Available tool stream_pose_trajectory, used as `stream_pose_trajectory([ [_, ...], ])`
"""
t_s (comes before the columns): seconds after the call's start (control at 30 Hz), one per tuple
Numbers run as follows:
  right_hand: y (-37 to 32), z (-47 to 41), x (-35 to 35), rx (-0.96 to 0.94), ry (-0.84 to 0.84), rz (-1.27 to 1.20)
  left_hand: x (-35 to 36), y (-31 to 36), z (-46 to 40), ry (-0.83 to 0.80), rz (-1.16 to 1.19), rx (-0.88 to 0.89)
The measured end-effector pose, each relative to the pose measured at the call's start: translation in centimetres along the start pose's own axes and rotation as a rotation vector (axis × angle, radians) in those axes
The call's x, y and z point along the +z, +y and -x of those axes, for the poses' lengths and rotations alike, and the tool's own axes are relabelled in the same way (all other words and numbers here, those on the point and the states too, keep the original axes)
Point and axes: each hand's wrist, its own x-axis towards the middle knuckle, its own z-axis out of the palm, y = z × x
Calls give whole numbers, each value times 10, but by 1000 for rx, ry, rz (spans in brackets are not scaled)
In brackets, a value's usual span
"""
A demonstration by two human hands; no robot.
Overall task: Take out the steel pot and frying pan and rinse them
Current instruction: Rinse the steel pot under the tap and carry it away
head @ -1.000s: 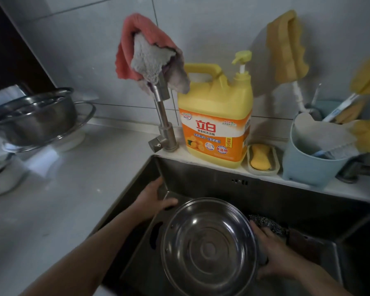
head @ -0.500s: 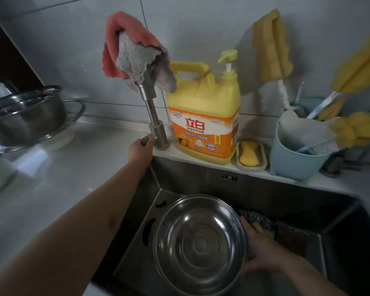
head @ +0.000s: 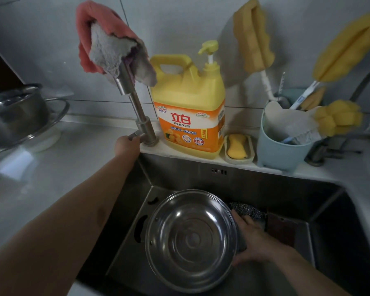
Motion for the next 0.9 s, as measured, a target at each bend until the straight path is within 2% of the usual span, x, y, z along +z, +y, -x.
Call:
stream_pose_trajectory([
  [0.43,5,-6,1,6,-7,17,-2,-8,3,-2,47,42],
  [0.57,5,-5,1,-2,-5,3,-3,-26,8,-18,-38,22],
  [0.63,5,-4,0,-3,-3,-4,-2,-46,23,-47,-99,107],
  [0.7,5,-4,0,5,-3,-13,-1,-75,44,-159,-209,237],
  [0.73,6,-4,0,6,-1,-15,-1,-93,53,-268,-286,259],
  [0.83,7,-5,1,8,1,-14,-1,-144,63,-677,-636,258],
  [0.9,7,-6,2,-2,3,-16,2,-164,64,-802,-734,247],
])
